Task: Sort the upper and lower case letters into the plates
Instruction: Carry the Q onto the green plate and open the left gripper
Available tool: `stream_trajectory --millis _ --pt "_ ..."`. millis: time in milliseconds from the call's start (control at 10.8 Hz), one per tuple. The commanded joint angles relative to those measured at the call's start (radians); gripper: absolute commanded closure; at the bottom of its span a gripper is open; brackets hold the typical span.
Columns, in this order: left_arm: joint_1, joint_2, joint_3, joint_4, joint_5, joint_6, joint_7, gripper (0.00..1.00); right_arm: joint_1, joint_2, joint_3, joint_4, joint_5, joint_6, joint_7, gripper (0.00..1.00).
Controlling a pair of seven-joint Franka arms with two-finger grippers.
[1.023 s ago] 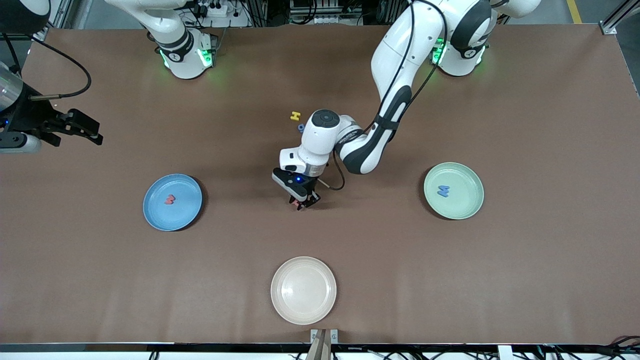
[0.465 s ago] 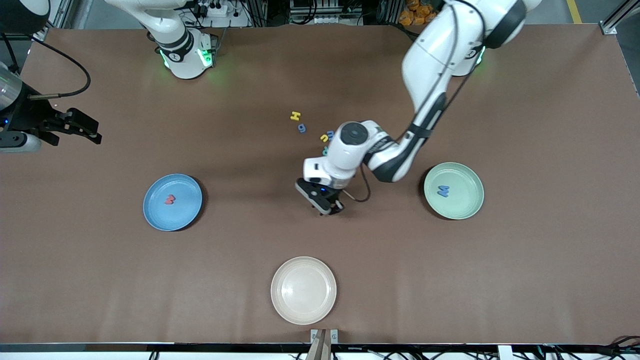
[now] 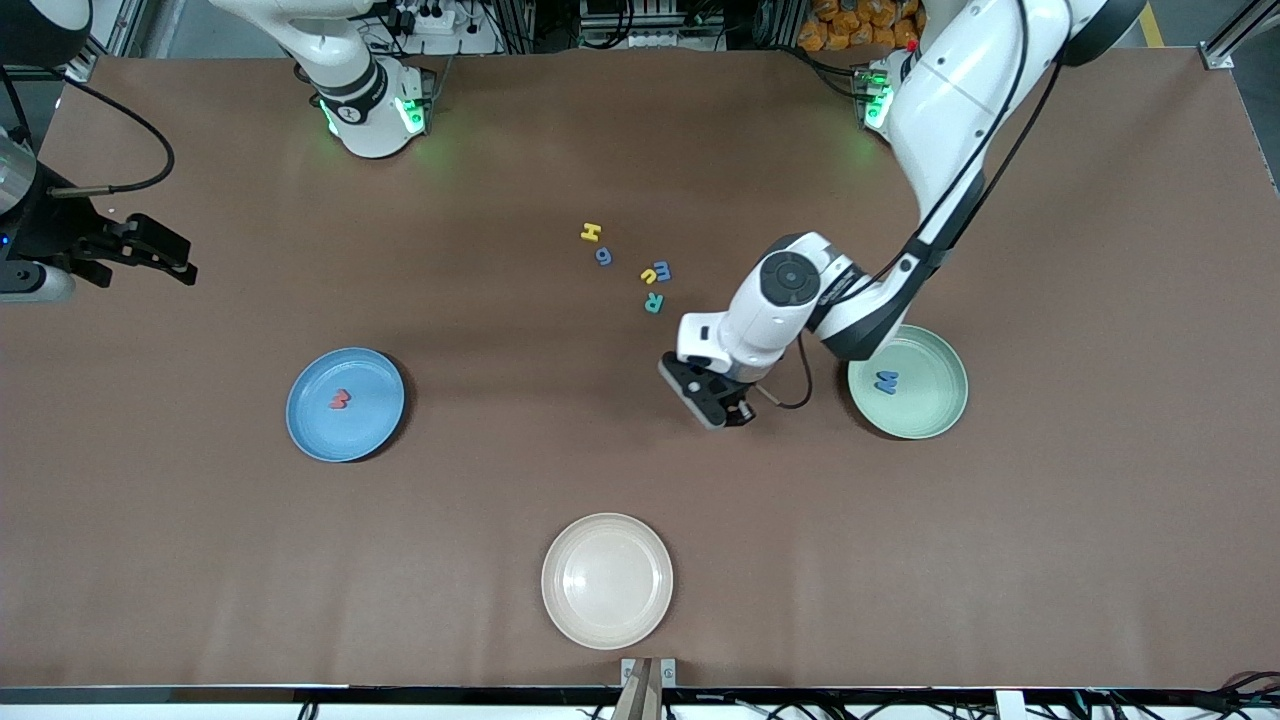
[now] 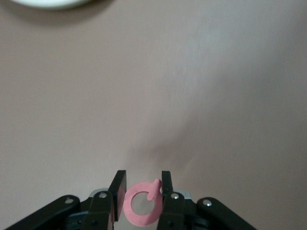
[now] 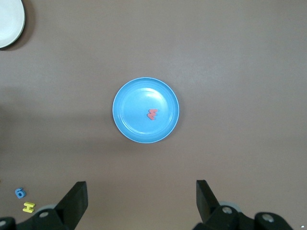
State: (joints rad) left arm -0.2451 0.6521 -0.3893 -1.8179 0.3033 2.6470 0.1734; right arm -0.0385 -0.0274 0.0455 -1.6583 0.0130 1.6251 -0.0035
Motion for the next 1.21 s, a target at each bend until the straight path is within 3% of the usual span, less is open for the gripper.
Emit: stream_trajectory --millis 0,465,651,837,1116 --pt "0.088 -0.129 -0.028 -0.173 0.022 -0.004 0.088 0.79 0.023 -0.009 -0.006 0.002 -0.010 -0.007 0.002 0.00" --pt "0.335 -0.216 -0.104 -0.339 0.022 -0.005 0.354 0.79 0.026 -0.006 -0.006 0.005 -0.005 -0.002 0.002 0.00" --pt "0.444 -0.239 -0.115 -0.363 0.022 -0.068 0.487 0.80 0.026 -0.008 -0.001 0.005 -0.002 0.001 0.003 0.00" --pt "0.483 -0.272 -0.132 -0.365 0.022 -0.149 0.505 0.80 0.032 -0.008 0.002 0.005 -0.002 -0.001 0.004 0.00" --pt "0.515 -0.278 -0.140 -0.368 0.014 -0.163 0.515 0.79 0.034 -0.006 0.013 0.005 0.001 0.002 0.004 0.00"
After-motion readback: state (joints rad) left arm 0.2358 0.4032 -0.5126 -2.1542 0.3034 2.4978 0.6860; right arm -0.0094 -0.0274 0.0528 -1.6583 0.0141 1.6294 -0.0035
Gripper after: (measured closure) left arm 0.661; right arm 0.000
